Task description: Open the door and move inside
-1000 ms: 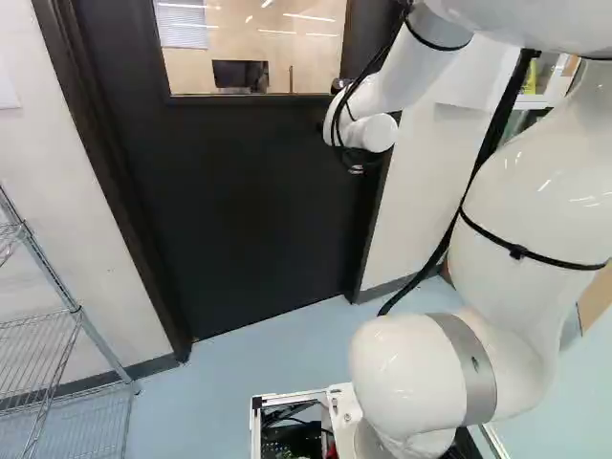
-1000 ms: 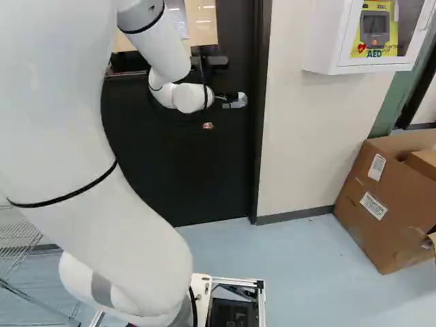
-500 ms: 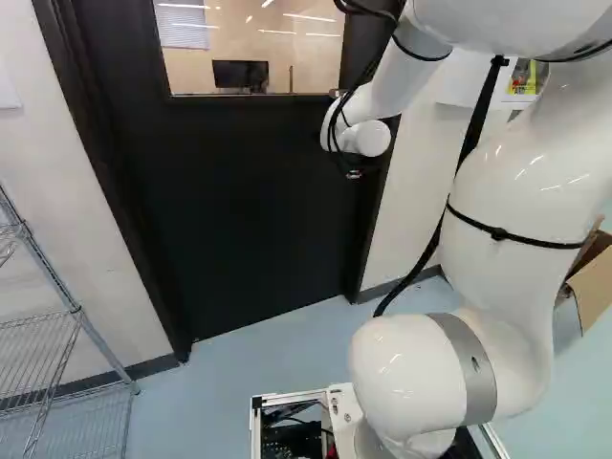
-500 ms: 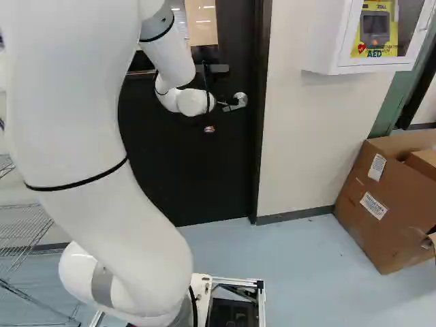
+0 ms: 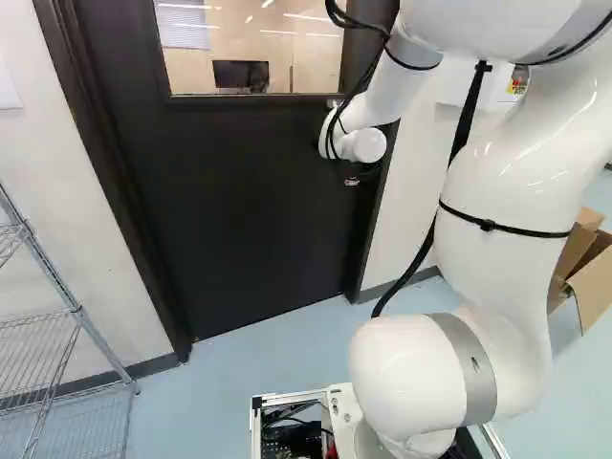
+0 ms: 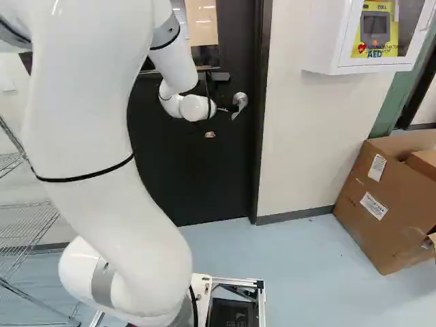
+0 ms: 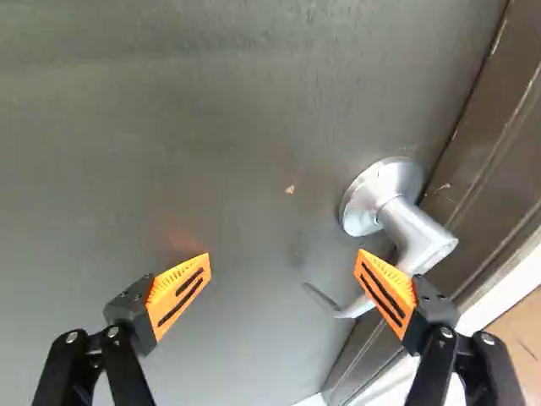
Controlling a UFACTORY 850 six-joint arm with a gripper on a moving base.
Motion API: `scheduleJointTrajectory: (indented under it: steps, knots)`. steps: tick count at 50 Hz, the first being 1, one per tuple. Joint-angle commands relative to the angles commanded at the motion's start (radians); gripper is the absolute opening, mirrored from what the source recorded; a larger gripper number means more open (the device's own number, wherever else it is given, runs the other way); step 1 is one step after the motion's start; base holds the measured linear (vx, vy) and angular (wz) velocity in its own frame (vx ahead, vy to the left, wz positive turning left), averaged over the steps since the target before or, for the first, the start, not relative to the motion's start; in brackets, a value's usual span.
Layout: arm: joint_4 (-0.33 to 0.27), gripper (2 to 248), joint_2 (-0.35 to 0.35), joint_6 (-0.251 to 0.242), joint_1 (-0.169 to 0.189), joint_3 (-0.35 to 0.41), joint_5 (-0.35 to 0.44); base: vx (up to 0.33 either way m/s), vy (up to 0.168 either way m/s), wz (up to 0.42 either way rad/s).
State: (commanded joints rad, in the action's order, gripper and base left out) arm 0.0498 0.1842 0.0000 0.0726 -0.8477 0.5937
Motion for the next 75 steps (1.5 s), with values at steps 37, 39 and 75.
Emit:
scheduleJointTrajectory:
  steps: [37, 39, 75]
  knots:
    - [0.000, 247, 0.061, 0.000, 0.000, 0.004, 0.000, 0.000, 0.000, 0.000]
    - [0.000, 247, 0.064, 0.000, 0.000, 0.004, 0.000, 0.000, 0.000, 0.000]
    - [0.295, 247, 0.163, 0.000, -0.064, -0.103, -0.022, 0.000, 0.000, 0.000]
